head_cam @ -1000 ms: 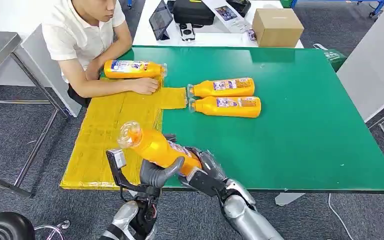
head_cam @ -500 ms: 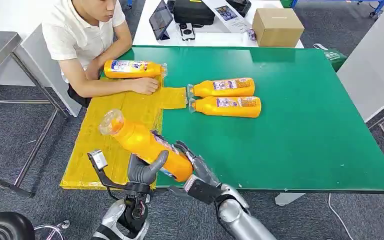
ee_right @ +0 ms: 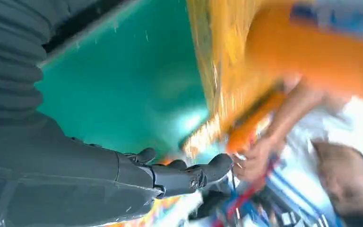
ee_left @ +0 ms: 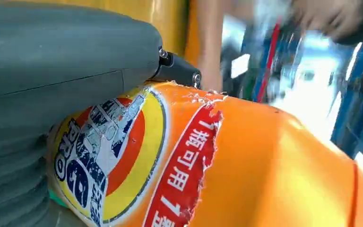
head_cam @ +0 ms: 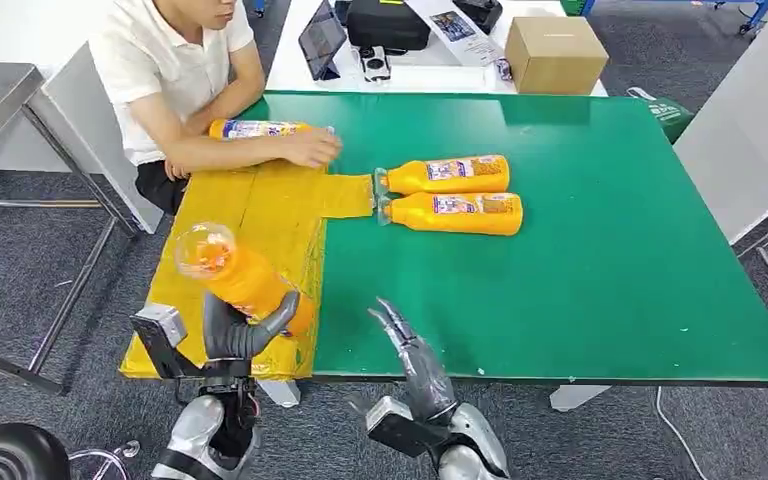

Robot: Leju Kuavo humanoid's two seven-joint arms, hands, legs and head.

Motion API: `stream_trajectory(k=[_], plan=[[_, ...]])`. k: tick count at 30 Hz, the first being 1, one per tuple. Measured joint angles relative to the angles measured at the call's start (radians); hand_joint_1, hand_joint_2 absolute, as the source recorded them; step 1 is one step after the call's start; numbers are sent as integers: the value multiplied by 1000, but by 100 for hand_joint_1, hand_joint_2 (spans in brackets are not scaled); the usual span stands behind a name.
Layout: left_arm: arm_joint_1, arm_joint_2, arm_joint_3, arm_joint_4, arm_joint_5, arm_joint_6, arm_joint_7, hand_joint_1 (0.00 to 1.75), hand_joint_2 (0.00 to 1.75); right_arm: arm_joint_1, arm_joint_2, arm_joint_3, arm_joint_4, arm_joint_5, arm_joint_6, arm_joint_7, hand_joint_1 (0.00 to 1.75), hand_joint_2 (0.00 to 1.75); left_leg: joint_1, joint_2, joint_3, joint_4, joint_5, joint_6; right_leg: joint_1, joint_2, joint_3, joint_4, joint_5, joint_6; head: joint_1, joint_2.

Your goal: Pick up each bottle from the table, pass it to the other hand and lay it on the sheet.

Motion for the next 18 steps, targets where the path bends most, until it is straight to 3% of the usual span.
stream_trajectory(k=[5,8,11,18], plan=[[-6,36,21,19,-397,128,86,175,175,19,-1,-100,-86,102,-158,53,0,175,0,0,0,0,0,0,0,0,0,0,0,0,0,0],[-24,53,50,48,-597,155,177,175,175,39,-5,-167,-100,113,-159,41,0,175,0,0,0,0,0,0,0,0,0,0,0,0,0,0],[-55,84,62,101,-890,91,363,175,175,56,6,-211,-114,71,-132,4,0,175,0,0,0,0,0,0,0,0,-1,0,0,0,-1,0],[-213,101,71,305,-1017,-43,445,175,175,61,41,-249,-123,35,-74,-34,0,175,1,-1,-2,0,2,-3,1,0,-2,0,0,0,-1,0]])
